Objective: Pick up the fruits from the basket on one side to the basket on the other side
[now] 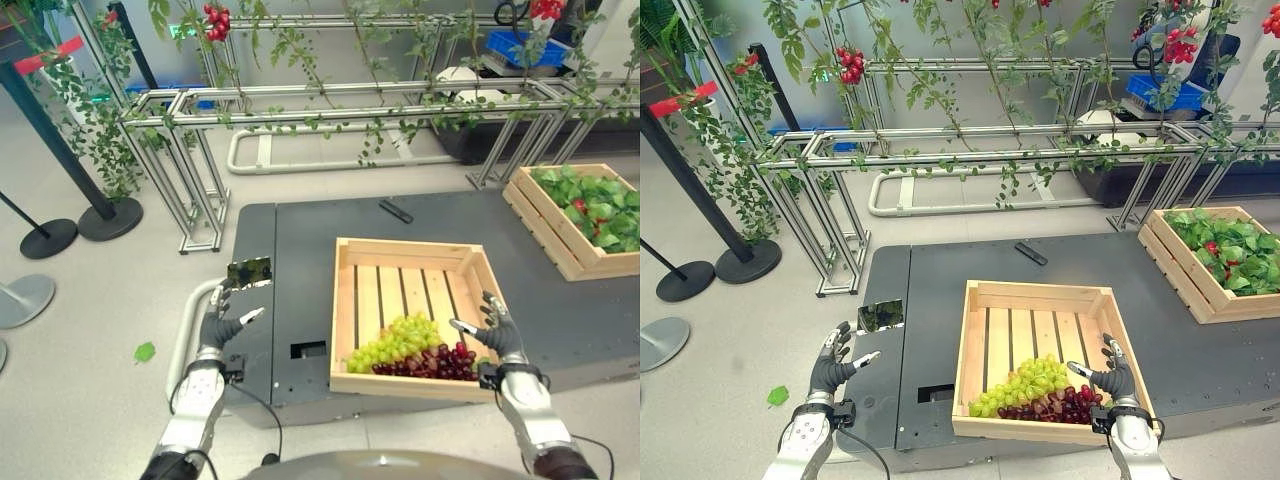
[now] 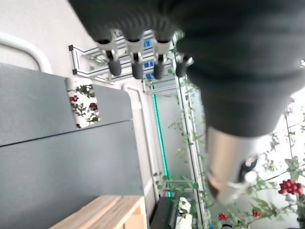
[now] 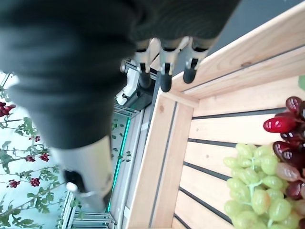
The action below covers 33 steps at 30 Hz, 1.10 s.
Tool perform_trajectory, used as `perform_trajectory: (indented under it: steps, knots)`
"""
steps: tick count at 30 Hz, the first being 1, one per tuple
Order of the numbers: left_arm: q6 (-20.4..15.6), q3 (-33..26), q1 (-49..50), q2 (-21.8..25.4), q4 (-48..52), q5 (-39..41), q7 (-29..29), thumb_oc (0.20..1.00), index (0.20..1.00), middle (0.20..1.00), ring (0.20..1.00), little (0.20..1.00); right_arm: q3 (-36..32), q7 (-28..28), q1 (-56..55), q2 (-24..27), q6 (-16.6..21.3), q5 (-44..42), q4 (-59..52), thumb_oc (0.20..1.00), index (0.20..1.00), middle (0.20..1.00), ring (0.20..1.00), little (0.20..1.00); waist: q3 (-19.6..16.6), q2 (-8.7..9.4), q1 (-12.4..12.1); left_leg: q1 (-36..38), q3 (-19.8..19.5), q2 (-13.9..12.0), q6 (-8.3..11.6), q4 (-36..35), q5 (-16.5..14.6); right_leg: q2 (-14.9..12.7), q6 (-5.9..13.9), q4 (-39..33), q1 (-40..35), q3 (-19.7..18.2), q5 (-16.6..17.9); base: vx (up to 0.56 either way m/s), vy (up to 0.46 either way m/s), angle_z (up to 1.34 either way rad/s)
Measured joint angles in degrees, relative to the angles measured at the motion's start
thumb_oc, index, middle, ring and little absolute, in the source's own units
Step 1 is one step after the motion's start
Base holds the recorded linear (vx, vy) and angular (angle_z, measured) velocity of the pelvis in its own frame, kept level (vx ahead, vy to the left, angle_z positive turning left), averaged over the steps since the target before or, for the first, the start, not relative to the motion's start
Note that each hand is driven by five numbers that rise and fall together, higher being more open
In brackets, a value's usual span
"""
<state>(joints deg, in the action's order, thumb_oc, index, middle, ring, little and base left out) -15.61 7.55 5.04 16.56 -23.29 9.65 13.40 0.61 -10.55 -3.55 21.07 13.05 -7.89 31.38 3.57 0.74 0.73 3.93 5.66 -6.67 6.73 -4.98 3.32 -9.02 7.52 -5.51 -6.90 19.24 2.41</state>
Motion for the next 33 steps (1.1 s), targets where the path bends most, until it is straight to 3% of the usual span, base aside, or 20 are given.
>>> perform_trajectory:
  steps: [12,15,20,22,23,25,27,30,33]
  knots:
    - [0.00,-0.34,0.25,0.12,0.01,0.03,-1.12,1.000,1.000,1.000,1.000,1.000,0.08,0.44,0.03,0.67,-0.02,1.97,-0.03,1.000,1.000,1.000,1.000,1.000,-0.16,0.27,-0.05,-0.24,-0.30,-0.01,-0.04,0.00,0.05,0.05,-0.01,0.01,0.01,0.05,-0.02,0.00,-0.001,0.00]
    - [-0.01,-0.40,0.30,0.53,0.01,0.01,-1.38,1.000,1.000,1.000,1.000,1.000,0.34,1.30,0.31,4.25,-0.23,5.29,-0.07,1.000,1.000,1.000,1.000,1.000,-0.07,0.78,-0.18,-0.71,-0.85,0.07,-0.08,0.01,0.23,0.05,-0.01,0.00,0.15,0.06,-0.03,-0.02,-0.015,0.07]
    - [-0.11,-1.05,1.53,4.74,0.60,-0.14,-2.21,1.000,1.000,1.000,1.000,1.000,1.88,2.55,3.95,17.56,-1.16,10.42,-2.96,1.000,1.000,1.000,1.000,1.000,0.72,1.87,-0.30,-3.36,-1.84,-0.06,0.06,0.28,1.12,0.58,-0.34,0.24,2.13,0.38,0.23,-0.07,-0.029,0.07]
    - [-0.19,-1.81,1.64,5.66,1.28,-0.14,-2.29,1.000,1.000,1.000,1.000,1.000,2.23,2.98,6.00,19.75,-1.22,11.38,-2.95,1.000,1.000,1.000,1.000,1.000,1.46,2.31,-0.33,-4.45,-2.47,-0.35,0.23,0.71,1.28,0.91,-0.50,0.28,2.81,0.59,0.33,-0.13,-0.045,0.15]
    - [-0.34,-1.88,1.30,7.01,2.42,-0.13,-2.35,1.000,1.000,1.000,1.000,1.000,3.89,3.93,8.30,23.83,-1.21,12.21,-3.25,1.000,1.000,1.000,1.000,1.000,2.67,2.42,-0.40,-6.95,-3.51,-0.37,0.24,2.12,1.37,1.08,-0.52,0.31,4.11,1.25,0.36,-0.17,-0.043,0.25]
    - [-0.82,-2.45,0.93,8.39,4.33,-0.07,-2.31,1.000,1.000,1.000,1.000,1.000,4.46,4.22,12.60,26.83,-1.26,12.91,-2.62,1.000,1.000,1.000,1.000,1.000,5.39,2.20,-0.83,-9.84,-4.73,-0.68,0.30,2.93,2.04,1.40,-0.90,0.57,6.14,1.88,0.73,-0.15,-0.036,0.22]
    - [-1.09,-2.58,0.48,8.84,4.31,0.05,-2.27,1.000,1.000,1.000,1.000,1.000,4.66,4.49,15.15,27.10,-1.29,12.91,-2.31,1.000,1.000,1.000,1.000,1.000,6.76,1.95,-1.60,-11.48,-5.16,-0.94,0.34,3.37,2.34,1.67,-1.14,0.95,7.54,1.95,0.90,-0.11,-0.044,0.14]
    - [-1.39,-2.87,-1.54,9.29,4.70,0.14,-2.18,1.000,1.000,1.000,1.000,1.000,9.86,5.78,24.12,32.56,-1.77,13.57,-0.88,1.000,1.000,1.000,1.000,1.000,11.33,0.94,-2.62,-16.66,-7.46,-1.08,0.33,5.75,2.83,1.57,-1.79,3.66,11.75,3.25,0.57,-0.07,-0.029,0.20]
    - [-1.42,-3.08,-1.77,9.35,4.84,0.16,-2.14,1.000,1.000,1.000,1.000,1.000,11.31,6.39,26.67,33.57,-1.75,15.04,-1.03,1.000,1.000,1.000,1.000,1.000,12.72,1.11,-4.08,-17.63,-7.98,-0.81,0.27,5.81,2.89,1.26,-1.60,4.68,12.54,3.32,-0.07,-0.08,-0.060,0.13]
